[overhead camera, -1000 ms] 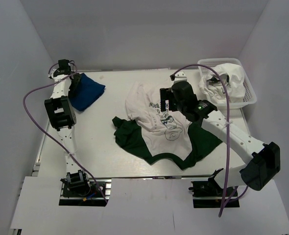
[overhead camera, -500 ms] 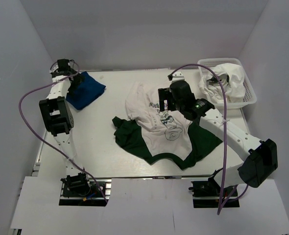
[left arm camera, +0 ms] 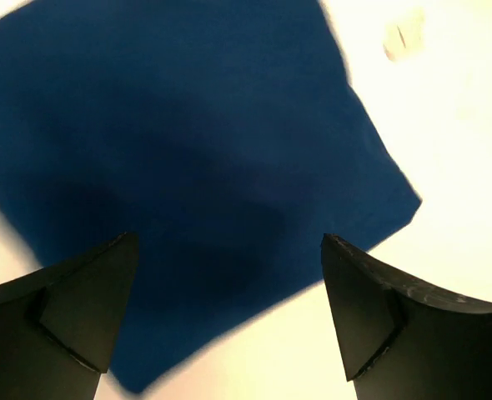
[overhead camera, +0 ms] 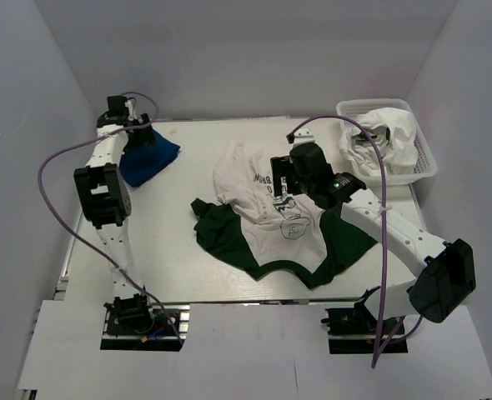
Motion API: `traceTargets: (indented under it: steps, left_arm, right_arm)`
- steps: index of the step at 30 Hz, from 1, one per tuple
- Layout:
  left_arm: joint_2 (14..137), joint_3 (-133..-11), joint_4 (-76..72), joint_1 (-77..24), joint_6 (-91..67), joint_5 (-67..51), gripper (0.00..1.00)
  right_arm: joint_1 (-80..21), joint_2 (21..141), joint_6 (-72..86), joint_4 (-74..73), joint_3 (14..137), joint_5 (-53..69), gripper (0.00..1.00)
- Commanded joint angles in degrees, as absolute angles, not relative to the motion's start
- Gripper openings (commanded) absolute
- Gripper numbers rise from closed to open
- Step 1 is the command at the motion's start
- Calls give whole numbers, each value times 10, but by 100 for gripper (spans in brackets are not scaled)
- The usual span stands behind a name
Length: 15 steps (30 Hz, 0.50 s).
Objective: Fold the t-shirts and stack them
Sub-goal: Flatten out the tshirt
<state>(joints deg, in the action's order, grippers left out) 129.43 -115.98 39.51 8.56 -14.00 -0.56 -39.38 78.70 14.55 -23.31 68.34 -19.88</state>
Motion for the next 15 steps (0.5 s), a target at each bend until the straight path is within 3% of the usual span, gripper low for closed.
traceTargets:
  steps: [1, 5, 8, 15]
  left_arm:
    - [1308, -1208, 422, 41, 74, -71, 100]
    - [1301, -1185, 386, 35, 119, -95, 100]
    - [1346, -1234, 426, 35, 137, -88, 100]
    - [1414, -1280, 458, 35, 177, -8, 100]
  right_arm:
    - [-393, 769, 139, -236, 683, -224, 90]
    - [-391, 781, 130, -241, 685, -209, 90]
    - [-390, 797, 133, -249, 699, -200, 90]
    - [-389, 813, 122, -272, 711, -200, 90]
